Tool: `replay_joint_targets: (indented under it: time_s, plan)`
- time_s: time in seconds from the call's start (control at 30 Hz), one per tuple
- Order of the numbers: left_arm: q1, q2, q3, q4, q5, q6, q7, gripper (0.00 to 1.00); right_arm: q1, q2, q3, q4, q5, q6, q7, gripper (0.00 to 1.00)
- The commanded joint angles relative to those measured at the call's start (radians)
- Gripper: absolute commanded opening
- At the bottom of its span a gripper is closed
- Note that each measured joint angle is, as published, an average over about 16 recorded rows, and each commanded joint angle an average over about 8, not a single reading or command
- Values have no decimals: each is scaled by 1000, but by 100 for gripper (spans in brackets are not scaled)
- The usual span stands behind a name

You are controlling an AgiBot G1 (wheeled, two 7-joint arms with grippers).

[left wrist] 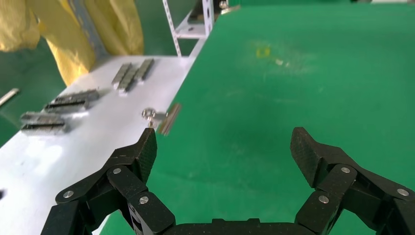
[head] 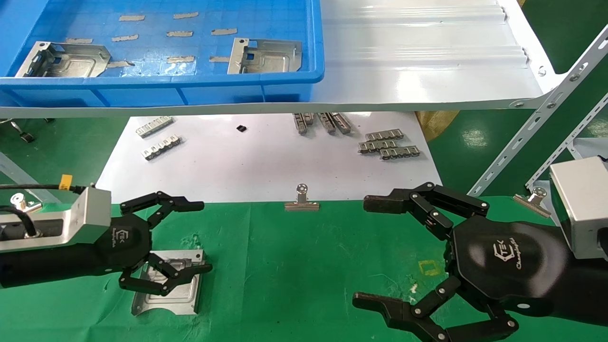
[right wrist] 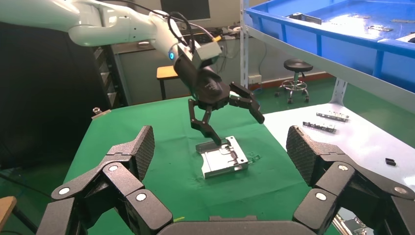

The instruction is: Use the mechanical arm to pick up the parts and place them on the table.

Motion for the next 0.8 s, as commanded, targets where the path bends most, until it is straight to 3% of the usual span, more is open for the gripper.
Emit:
replay_joint_targets:
  time_s: [0.03,0.8]
  plan:
    - [17,-7,-21,-37,-9,-3,-30,100,0,0,0,0,0,0,0,100]
    - [213,-88,-259,-464,-109,-41,-371,100,0,0,0,0,0,0,0,100]
